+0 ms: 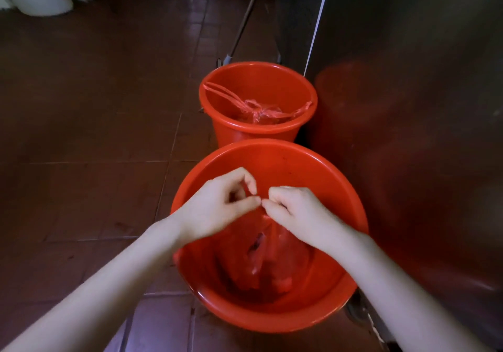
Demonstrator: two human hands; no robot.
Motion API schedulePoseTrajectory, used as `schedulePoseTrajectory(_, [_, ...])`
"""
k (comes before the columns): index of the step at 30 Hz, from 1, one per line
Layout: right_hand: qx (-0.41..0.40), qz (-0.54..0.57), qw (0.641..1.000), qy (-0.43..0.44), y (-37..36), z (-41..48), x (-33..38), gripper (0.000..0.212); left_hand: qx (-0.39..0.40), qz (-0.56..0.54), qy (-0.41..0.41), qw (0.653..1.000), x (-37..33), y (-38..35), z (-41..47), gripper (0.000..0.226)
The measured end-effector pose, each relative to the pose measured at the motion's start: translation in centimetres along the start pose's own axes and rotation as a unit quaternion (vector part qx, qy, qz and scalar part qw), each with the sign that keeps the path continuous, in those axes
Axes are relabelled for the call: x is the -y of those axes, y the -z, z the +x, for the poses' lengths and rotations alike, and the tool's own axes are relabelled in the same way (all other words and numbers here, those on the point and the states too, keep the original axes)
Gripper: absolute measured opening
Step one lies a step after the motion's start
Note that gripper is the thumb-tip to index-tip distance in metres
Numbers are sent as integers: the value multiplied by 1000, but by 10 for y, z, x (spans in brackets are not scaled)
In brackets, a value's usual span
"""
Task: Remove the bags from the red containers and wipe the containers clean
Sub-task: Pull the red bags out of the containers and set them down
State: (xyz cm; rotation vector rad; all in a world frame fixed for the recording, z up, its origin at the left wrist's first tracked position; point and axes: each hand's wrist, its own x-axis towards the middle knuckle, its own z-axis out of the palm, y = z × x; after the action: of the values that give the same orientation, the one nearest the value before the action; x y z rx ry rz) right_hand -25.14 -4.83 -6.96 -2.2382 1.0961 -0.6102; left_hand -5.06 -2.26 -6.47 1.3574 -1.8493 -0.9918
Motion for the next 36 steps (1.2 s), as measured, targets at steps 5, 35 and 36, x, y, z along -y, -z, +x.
schedulePoseTrajectory(5, [28,-57,998,-13,-2,-34,-29,42,70,304,-97,945,24,29,-21,14])
schedulePoseTrajectory(35, [216,-295,927,-86,-46,2,-20,56,-102,345,-24,933,38,44,-26,29])
schedulePoseTrajectory(36, [255,-309,911,-101,-55,5,-18,56,-94,366,-24,925,41,44,-29,31])
